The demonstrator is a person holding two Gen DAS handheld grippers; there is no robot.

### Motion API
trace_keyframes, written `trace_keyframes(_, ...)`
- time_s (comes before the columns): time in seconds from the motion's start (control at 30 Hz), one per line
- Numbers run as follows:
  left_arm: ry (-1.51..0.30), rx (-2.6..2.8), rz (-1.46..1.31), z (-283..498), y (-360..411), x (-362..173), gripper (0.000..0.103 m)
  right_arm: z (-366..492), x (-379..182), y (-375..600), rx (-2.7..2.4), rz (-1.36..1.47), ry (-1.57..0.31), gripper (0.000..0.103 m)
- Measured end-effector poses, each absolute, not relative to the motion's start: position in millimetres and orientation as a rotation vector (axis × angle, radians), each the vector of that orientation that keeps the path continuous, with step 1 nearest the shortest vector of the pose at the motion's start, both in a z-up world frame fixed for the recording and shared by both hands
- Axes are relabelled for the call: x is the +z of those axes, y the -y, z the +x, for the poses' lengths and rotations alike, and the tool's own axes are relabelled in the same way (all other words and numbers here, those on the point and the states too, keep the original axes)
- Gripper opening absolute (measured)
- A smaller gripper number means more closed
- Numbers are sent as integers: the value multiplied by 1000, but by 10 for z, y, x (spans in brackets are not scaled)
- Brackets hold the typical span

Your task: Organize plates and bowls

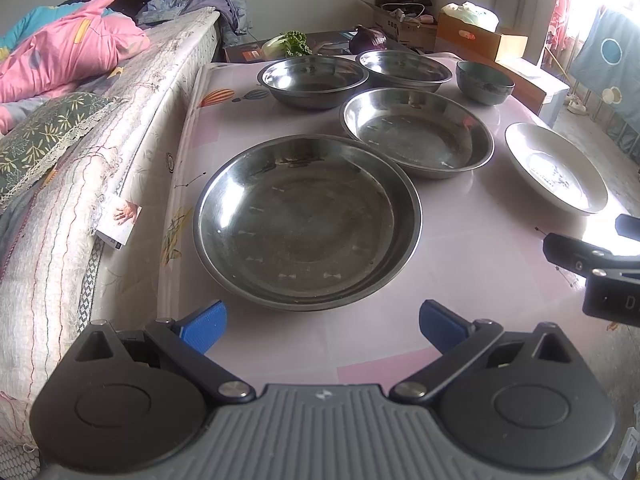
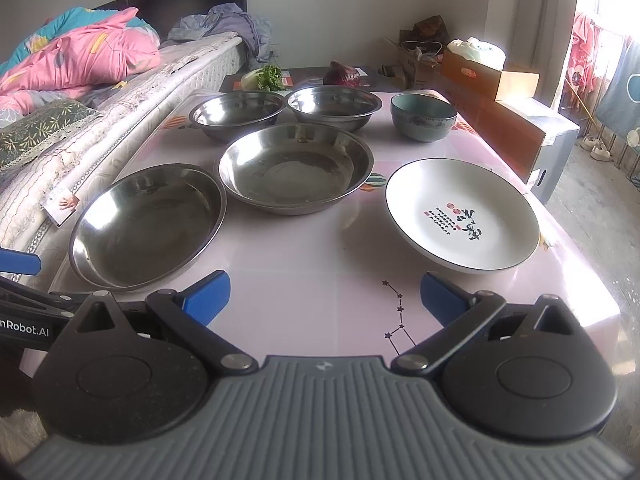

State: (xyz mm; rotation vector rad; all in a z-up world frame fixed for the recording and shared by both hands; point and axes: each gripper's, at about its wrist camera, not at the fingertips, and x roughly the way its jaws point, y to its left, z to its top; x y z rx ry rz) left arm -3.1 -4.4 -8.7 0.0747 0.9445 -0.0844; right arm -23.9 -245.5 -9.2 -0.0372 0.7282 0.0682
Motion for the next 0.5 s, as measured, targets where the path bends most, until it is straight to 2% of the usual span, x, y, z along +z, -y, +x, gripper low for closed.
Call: trace_keyframes(0.5,-949,-82,76,-16,22,-91,103,-239,-93,2451,67,-37,-729,102)
